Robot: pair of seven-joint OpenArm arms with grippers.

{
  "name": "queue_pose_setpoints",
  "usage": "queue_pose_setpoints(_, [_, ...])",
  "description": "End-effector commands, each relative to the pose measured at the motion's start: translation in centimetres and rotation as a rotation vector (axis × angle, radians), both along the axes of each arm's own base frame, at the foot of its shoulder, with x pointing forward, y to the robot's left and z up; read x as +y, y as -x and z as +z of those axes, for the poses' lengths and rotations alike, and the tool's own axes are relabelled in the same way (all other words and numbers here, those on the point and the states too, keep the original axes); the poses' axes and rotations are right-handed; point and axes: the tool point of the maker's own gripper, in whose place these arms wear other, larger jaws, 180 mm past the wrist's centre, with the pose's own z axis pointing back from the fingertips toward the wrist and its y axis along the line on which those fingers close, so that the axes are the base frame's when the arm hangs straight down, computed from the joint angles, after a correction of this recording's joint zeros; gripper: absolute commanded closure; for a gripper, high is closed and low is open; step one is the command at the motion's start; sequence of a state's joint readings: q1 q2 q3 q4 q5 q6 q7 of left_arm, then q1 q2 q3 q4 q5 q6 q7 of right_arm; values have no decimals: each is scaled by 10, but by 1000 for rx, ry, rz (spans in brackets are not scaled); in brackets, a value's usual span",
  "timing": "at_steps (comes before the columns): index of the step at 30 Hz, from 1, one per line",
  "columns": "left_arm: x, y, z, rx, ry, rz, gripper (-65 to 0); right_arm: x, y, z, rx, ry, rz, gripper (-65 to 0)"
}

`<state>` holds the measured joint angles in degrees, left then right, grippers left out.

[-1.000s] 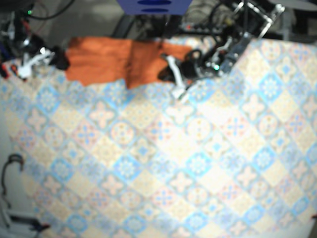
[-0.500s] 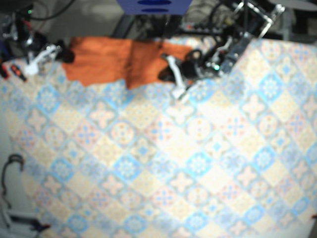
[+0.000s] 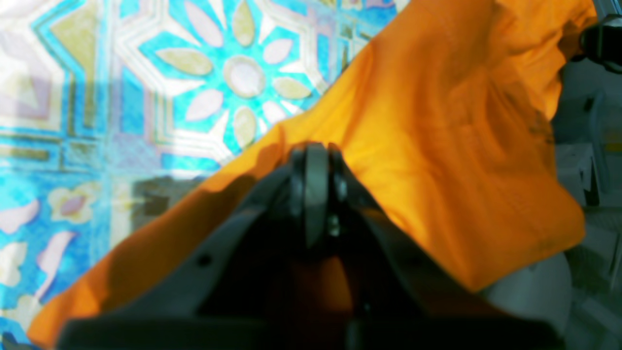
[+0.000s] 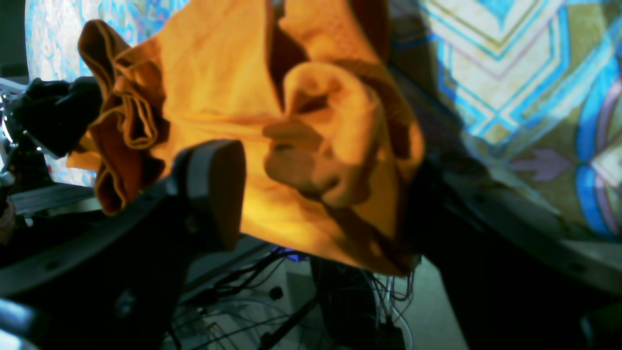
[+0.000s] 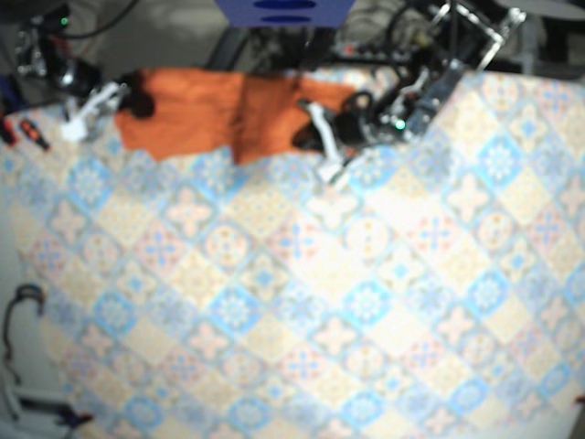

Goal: Fold the T-shirt properly
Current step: 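Lift the other end with the right gripper and fold it toward the left gripper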

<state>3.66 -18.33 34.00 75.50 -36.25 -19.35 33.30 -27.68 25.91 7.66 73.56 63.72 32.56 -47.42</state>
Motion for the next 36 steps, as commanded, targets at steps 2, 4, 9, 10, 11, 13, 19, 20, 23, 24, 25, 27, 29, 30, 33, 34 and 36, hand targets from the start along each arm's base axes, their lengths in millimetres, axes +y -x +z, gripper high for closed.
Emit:
queue_pose_setpoints(2, [43, 15, -30, 66, -210, -18, 0, 17, 25, -12, 94, -9, 77, -442])
queue_pose_setpoints(4, [43, 15, -30, 66, -210, -18, 0, 16, 25, -12, 94, -8, 77, -439])
queue_pose_setpoints(9, [43, 15, -30, 66, -210, -18, 0, 15, 23, -12, 84, -6, 68, -240])
queue_pose_setpoints(10, [43, 15, -30, 66, -210, -18, 0, 15, 23, -12, 82, -5, 62, -192])
queue_pose_setpoints(11, [43, 15, -30, 66, -210, -18, 0, 14, 23, -13, 81, -4, 58, -153])
queue_pose_setpoints(13, [43, 15, -30, 66, -210, -18, 0, 13, 23, -13, 81, -1, 57, -92])
queue_pose_setpoints(19, [43, 15, -30, 66, -210, -18, 0, 9, 22, -13, 71, 91, 136, -39])
queue_pose_setpoints(20, [43, 15, -30, 66, -210, -18, 0, 10, 16, -9, 45, 109, 154, -39])
queue_pose_setpoints(23, [43, 15, -30, 66, -210, -18, 0, 17, 1, 6, -26, 141, 201, -39])
queue_pose_setpoints(24, [43, 15, -30, 66, -210, -18, 0, 18, -2, 9, -36, 146, 200, -38])
queue_pose_setpoints(25, [43, 15, -30, 66, -210, -18, 0, 19, -5, 13, -44, 153, 193, -38])
queue_pose_setpoints(27, [43, 15, -30, 66, -210, -18, 0, 20, -11, 21, -59, 171, 174, -38])
queue_pose_setpoints(29, [44, 15, -31, 62, -219, -23, 0, 26, -20, 32, -98, 175, 187, -38])
queue_pose_setpoints(30, [44, 15, -31, 56, -227, -28, 0, 29, -23, 37, -115, 176, 196, -38])
queue_pose_setpoints(33, [47, 15, -33, 39, -258, -47, 0, 37, -28, 51, -163, 178, 222, -38])
queue_pose_setpoints(34, [48, 14, -34, 32, -268, -54, 0, 41, -28, 56, -176, 178, 233, -38])
queue_pose_setpoints(36, [50, 14, -34, 25, -281, -61, 0, 44, -30, 65, -202, 183, 244, -38])
